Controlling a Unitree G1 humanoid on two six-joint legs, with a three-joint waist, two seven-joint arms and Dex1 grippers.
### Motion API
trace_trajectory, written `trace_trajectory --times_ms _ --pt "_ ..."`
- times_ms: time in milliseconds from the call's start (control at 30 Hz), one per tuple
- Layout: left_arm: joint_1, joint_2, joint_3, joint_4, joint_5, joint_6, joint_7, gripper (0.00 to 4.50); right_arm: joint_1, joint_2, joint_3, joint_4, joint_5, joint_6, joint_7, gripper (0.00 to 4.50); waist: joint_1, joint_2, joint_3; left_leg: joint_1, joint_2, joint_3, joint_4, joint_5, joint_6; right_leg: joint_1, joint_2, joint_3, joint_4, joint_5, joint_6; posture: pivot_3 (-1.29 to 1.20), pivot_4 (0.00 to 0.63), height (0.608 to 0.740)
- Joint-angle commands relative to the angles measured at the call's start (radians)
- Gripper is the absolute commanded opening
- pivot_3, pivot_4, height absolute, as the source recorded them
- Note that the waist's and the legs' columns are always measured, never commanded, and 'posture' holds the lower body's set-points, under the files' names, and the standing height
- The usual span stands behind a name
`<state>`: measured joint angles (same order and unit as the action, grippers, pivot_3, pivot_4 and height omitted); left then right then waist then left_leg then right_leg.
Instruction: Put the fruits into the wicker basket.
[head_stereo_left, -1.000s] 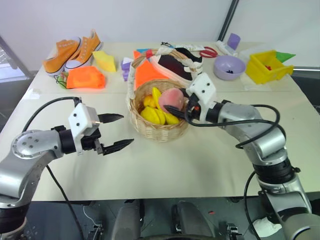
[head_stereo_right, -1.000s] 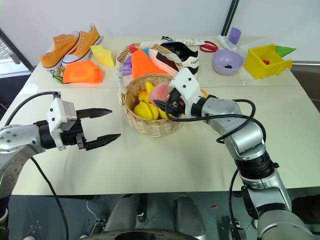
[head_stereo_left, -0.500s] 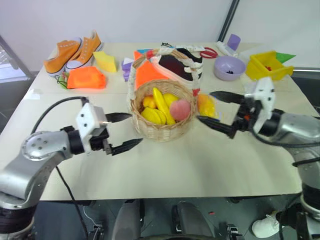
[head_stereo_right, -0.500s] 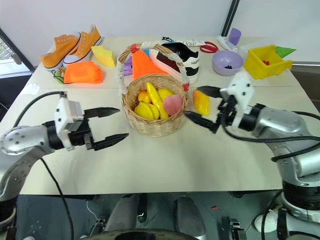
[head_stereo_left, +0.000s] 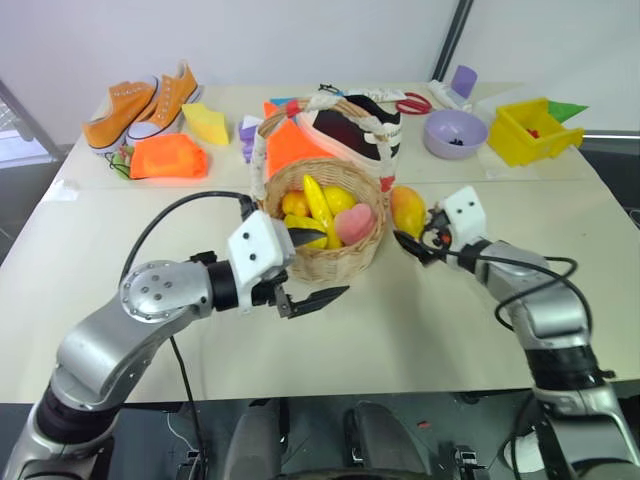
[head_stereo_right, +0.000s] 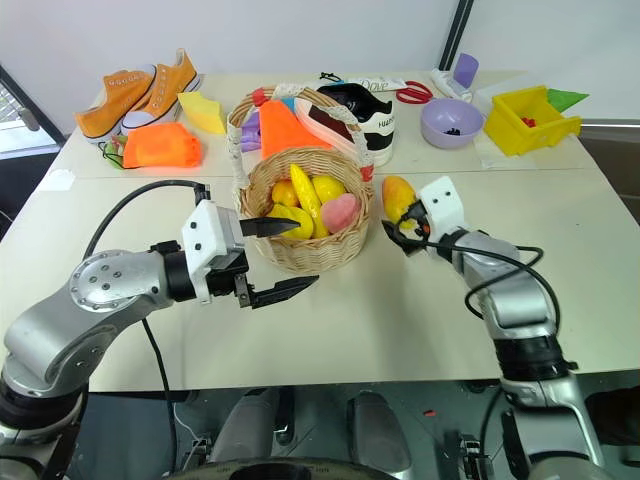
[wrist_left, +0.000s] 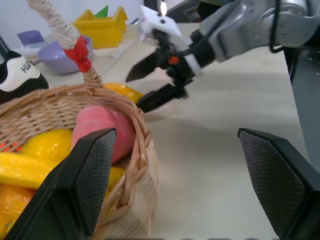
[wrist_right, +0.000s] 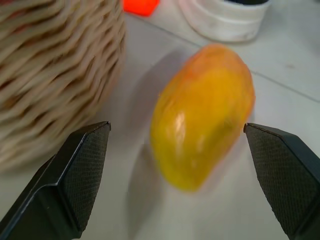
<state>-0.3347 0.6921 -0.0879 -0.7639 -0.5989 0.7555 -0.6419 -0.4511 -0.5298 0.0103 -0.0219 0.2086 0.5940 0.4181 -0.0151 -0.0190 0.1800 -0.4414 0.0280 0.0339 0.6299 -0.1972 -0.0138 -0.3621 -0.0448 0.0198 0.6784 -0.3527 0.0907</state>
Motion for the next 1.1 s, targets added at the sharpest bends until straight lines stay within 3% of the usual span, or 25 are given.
trace_trajectory --times_ms 33,300,400,467,500,667,800,967,1100 --pt "0.013 0.019 0.046 -0.007 0.004 -0.031 -0.015 4.17 -0.060 0.032 -0.007 0.076 -0.044 -0.057 -0.039 4.45 0.001 0.000 0.000 0.000 0.000 0.000 0.000 0.000 0.000 0.000 0.000 0.000 0.000 0.000 0.000 0.00 0.150 0.733" --pt "0.045 0.039 0.074 -0.006 0.006 -0.051 -0.026 4.17 -0.155 0.106 -0.018 0.261 -0.092 -0.117 -0.091 4.45 0.000 0.000 0.000 0.000 0.000 0.000 0.000 0.000 0.000 0.000 0.000 0.000 0.000 0.000 0.000 0.00 0.150 0.733" --pt "0.054 0.045 0.084 -0.005 0.006 -0.055 -0.029 4.17 -0.157 0.114 -0.036 0.269 -0.080 -0.119 -0.087 3.72 0.000 0.000 0.000 0.000 0.000 0.000 0.000 0.000 0.000 -0.001 0.000 0.000 0.001 0.000 0.000 0.00 0.150 0.733" --pt "0.060 0.050 0.093 -0.003 0.005 -0.057 -0.031 4.17 -0.151 0.111 -0.038 0.255 -0.083 -0.117 -0.087 2.71 0.000 0.000 0.000 0.000 0.000 0.001 0.000 0.000 0.000 -0.001 0.000 0.000 0.001 0.000 0.000 0.00 0.150 0.733" --pt "0.063 0.053 0.096 -0.001 0.006 -0.061 -0.035 4.17 -0.144 0.106 -0.036 0.239 -0.086 -0.115 -0.083 2.50 0.000 0.000 0.000 0.000 0.000 0.001 0.000 0.000 0.000 -0.001 0.000 0.000 0.001 0.000 0.000 0.00 0.150 0.733" --pt "0.071 0.063 0.107 0.017 0.014 -0.082 -0.047 4.17 -0.091 0.059 -0.046 0.131 -0.108 -0.107 -0.078 2.50 0.002 0.000 0.000 0.000 0.000 0.001 -0.001 0.000 0.000 -0.002 -0.001 0.001 0.002 0.000 0.000 0.00 0.150 0.733" --pt "0.070 0.072 0.120 0.040 0.020 -0.115 -0.069 4.17 0.026 -0.100 -0.116 -0.090 -0.038 -0.044 0.065 2.50 0.008 0.001 0.001 -0.001 -0.001 0.001 -0.001 0.000 0.000 -0.002 -0.002 0.000 0.001 0.000 0.000 0.00 0.150 0.733" --pt "0.078 0.083 0.151 0.087 0.006 -0.162 -0.131 4.17 0.263 -0.320 -0.273 -0.418 0.215 0.023 0.399 2.50 0.001 0.002 0.001 0.000 0.000 0.001 -0.002 0.000 0.000 -0.001 -0.002 0.000 0.000 0.000 0.000 0.00 0.150 0.733" --pt "0.095 0.113 0.208 0.151 -0.013 -0.195 -0.203 4.17 0.245 -0.339 -0.283 -0.596 0.391 0.104 0.441 2.50 -0.023 0.002 0.001 0.002 0.003 0.001 -0.002 0.000 0.000 0.000 0.001 0.001 0.001 0.000 -0.001 0.00 0.150 0.733"
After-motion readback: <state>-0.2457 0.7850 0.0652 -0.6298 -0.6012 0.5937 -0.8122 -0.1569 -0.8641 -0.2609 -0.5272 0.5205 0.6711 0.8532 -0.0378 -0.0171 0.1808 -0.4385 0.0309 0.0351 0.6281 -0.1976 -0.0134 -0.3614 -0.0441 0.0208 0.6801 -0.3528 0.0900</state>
